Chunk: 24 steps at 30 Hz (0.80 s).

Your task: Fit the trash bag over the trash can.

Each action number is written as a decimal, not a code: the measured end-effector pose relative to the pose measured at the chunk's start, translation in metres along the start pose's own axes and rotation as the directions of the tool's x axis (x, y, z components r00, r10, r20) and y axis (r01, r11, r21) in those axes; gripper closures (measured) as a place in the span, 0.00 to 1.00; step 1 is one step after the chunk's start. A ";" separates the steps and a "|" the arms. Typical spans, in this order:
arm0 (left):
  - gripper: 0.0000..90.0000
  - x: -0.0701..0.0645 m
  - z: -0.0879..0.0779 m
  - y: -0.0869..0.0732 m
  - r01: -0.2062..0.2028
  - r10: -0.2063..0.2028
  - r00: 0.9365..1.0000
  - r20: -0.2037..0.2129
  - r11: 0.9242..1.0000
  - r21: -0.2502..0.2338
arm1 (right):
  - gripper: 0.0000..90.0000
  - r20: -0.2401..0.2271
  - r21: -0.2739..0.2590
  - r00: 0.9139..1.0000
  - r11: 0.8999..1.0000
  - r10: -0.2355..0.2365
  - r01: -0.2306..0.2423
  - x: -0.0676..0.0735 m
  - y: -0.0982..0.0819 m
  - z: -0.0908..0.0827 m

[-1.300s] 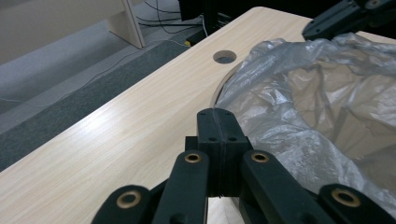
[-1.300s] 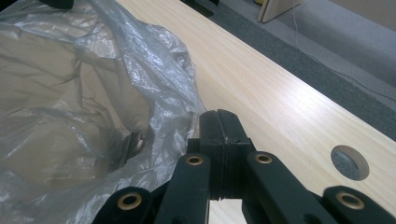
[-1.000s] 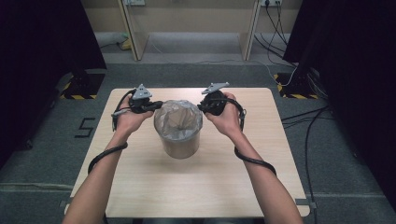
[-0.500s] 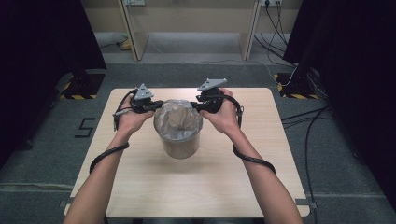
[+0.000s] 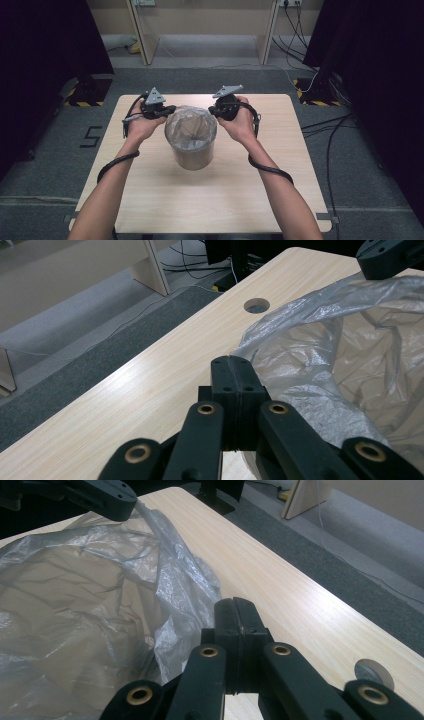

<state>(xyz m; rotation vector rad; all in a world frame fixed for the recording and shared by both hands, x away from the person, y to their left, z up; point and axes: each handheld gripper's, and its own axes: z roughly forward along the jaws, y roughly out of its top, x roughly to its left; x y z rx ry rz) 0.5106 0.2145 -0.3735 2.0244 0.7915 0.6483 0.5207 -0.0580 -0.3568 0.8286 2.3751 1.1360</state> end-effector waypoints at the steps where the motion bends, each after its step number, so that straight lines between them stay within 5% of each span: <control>1: 1.00 0.000 0.001 0.000 0.000 0.000 1.000 0.000 1.000 0.003 | 1.00 0.003 0.000 1.000 1.000 -0.002 0.002 -0.001 -0.001 0.000; 14: 0.98 -0.001 0.007 0.002 -0.016 0.016 1.000 0.014 1.000 0.003 | 1.00 0.013 0.034 1.000 0.999 0.014 -0.014 -0.002 -0.013 0.009; 24: 0.87 0.002 -0.009 0.001 -0.004 0.005 0.999 0.052 1.000 -0.019 | 1.00 0.018 0.046 1.000 0.999 0.011 -0.011 -0.003 -0.014 0.009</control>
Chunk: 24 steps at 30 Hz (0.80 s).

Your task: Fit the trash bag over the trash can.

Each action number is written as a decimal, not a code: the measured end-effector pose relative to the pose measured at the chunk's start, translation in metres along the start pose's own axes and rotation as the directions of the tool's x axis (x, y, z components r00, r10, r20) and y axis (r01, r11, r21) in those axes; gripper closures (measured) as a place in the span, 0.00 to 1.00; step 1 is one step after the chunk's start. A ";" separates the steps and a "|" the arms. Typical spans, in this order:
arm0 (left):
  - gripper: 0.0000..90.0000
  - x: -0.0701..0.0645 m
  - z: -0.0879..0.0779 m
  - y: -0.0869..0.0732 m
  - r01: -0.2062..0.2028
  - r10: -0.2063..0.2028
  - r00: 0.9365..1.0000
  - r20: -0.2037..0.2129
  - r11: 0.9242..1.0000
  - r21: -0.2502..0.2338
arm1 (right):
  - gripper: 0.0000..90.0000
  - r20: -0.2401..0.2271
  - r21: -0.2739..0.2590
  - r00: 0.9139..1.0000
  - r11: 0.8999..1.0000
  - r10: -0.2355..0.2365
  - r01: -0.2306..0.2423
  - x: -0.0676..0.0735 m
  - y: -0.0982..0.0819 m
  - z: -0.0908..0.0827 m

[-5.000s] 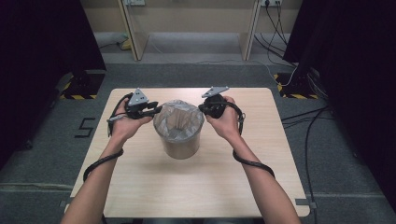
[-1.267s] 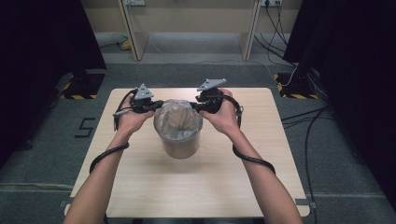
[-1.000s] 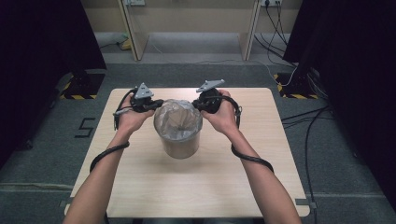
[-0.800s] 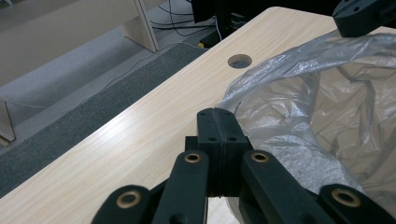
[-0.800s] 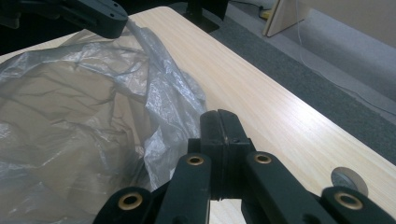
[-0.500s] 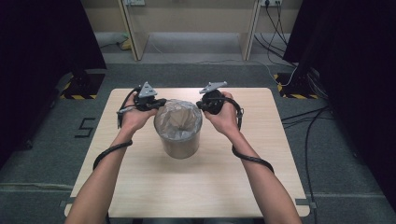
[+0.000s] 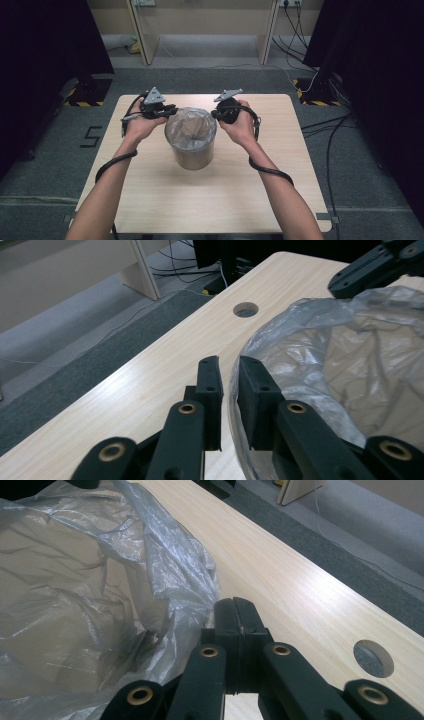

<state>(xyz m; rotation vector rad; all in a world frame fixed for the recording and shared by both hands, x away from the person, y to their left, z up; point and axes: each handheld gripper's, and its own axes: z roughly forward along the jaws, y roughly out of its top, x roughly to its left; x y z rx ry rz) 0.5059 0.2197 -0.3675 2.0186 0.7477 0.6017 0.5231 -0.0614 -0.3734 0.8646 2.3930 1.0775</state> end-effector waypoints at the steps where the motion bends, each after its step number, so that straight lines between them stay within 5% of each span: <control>1: 0.87 0.001 -0.001 -0.001 0.005 -0.005 1.000 0.005 1.000 0.001 | 1.00 0.000 0.000 1.000 1.000 0.001 -0.001 0.000 0.000 0.000; 7: 0.88 0.005 0.002 -0.006 0.022 -0.023 0.999 0.032 1.000 0.022 | 1.00 0.003 -0.003 1.000 1.000 0.000 0.000 -0.001 0.000 -0.001; 12: 0.99 0.006 0.005 -0.006 0.051 -0.052 0.997 0.052 0.998 0.036 | 1.00 0.003 -0.006 1.000 1.000 -0.001 0.001 -0.003 0.000 -0.002; 24: 1.00 0.007 0.012 -0.002 0.047 -0.048 0.999 0.012 0.998 0.029 | 0.94 0.012 0.003 1.000 1.000 -0.009 0.009 -0.003 0.001 -0.005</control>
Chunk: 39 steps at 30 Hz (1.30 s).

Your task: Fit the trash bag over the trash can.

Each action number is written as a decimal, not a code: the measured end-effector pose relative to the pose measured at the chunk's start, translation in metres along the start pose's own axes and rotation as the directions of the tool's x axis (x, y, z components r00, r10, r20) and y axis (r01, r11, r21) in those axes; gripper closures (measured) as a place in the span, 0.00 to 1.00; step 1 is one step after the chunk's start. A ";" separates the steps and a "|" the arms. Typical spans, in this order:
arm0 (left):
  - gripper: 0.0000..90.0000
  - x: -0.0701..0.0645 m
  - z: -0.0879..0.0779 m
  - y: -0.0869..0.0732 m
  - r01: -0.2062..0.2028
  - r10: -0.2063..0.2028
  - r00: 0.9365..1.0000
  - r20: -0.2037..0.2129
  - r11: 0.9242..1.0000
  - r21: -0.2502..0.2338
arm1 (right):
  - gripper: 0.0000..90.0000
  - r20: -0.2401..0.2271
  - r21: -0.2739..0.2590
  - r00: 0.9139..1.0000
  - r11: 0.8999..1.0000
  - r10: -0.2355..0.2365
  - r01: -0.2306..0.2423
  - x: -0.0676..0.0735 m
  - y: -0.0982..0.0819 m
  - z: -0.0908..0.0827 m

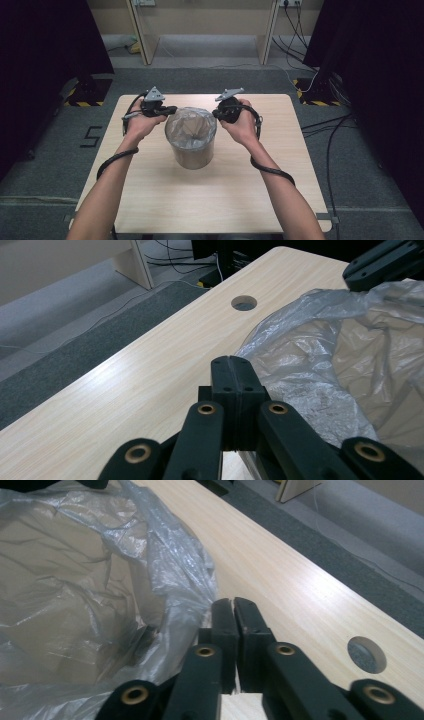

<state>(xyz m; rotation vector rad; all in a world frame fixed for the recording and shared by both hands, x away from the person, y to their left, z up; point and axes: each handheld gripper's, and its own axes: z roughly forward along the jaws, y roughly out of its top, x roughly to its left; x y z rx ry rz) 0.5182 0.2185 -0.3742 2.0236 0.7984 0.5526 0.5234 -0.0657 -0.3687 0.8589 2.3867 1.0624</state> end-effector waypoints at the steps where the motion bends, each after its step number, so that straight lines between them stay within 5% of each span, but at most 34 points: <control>1: 1.00 0.000 0.000 0.000 0.000 0.000 1.000 -0.004 1.000 -0.002 | 0.92 0.001 -0.003 1.000 1.000 0.005 -0.005 0.000 0.001 -0.002; 12: 1.00 -0.001 0.001 0.006 -0.027 0.027 0.999 -0.031 1.000 0.001 | 0.72 -0.021 -0.086 1.000 0.996 -0.013 0.011 0.005 0.022 -0.011; 21: 1.00 0.002 0.007 0.008 -0.026 0.026 0.999 -0.028 1.000 0.015 | 0.99 -0.030 -0.030 0.999 0.999 -0.017 0.016 0.002 0.015 0.000; 39: 1.00 0.003 0.017 0.009 -0.011 0.012 1.000 -0.028 1.000 0.020 | 0.99 -0.023 -0.002 1.000 1.000 -0.017 0.017 0.000 0.004 0.007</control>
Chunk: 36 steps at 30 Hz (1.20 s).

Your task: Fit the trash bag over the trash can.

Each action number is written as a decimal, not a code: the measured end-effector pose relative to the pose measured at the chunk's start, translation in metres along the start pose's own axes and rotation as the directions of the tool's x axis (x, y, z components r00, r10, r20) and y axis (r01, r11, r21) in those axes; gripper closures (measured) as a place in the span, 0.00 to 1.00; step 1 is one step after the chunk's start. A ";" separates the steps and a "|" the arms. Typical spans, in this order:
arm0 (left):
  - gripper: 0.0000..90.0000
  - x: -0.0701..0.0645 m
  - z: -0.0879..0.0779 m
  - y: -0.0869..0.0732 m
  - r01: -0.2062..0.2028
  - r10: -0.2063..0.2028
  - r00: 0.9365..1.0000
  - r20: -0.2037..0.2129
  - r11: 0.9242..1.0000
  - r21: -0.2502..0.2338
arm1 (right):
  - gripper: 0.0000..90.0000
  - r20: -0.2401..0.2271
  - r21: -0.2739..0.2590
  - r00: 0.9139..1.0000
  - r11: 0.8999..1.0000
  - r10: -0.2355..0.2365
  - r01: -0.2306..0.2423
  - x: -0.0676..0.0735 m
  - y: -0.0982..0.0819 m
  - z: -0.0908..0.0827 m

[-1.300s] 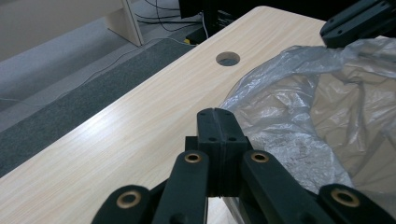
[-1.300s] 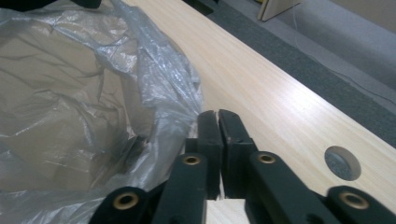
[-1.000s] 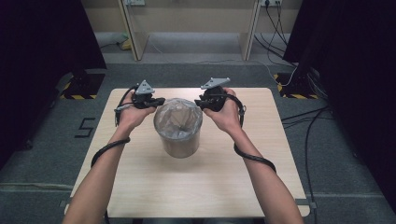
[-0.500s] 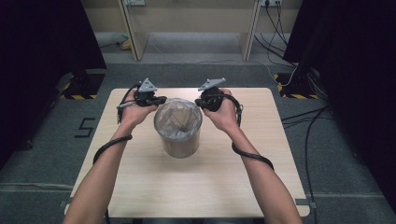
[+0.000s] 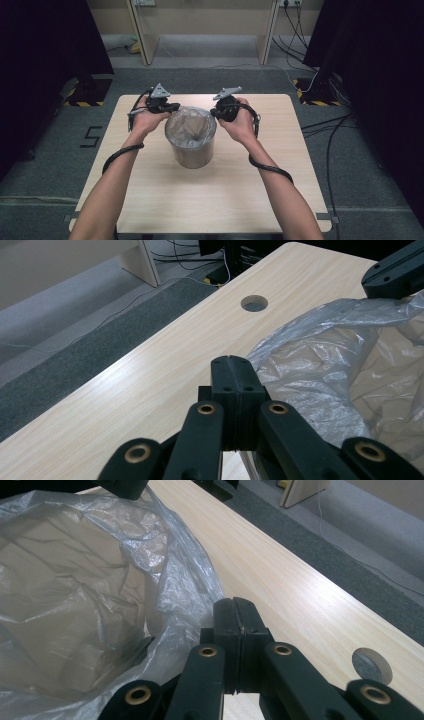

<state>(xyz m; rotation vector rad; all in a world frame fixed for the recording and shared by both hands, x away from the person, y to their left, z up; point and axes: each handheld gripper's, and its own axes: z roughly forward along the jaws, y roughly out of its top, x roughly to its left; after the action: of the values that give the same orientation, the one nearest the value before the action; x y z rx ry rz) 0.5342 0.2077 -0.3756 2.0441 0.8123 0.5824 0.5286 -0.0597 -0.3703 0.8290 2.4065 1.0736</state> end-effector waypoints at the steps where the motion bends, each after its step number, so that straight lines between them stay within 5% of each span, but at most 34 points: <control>1: 1.00 0.000 0.000 0.000 -0.002 0.002 1.000 -0.002 1.000 0.000 | 0.99 0.001 0.002 1.000 1.000 -0.002 0.002 0.000 0.000 0.000; 19: 0.99 -0.002 -0.001 0.001 -0.029 0.029 0.999 -0.028 1.000 0.000 | 0.94 0.017 0.030 1.000 0.999 -0.021 0.021 -0.001 -0.012 -0.008; 27: 0.83 -0.003 -0.007 0.003 -0.018 0.017 1.000 -0.021 0.999 -0.038 | 0.85 0.039 -0.023 0.999 0.999 0.029 -0.028 -0.009 -0.005 -0.019; 36: 0.75 0.001 -0.014 0.000 0.007 -0.006 1.000 0.017 0.998 -0.057 | 0.76 -0.006 -0.058 0.999 0.998 0.034 -0.035 -0.004 0.014 -0.016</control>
<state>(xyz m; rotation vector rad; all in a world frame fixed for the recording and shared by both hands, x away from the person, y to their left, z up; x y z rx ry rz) 0.5258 0.2154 -0.3679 1.9916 0.7838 0.5775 0.5273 -0.0635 -0.3492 0.8524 2.3609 1.1541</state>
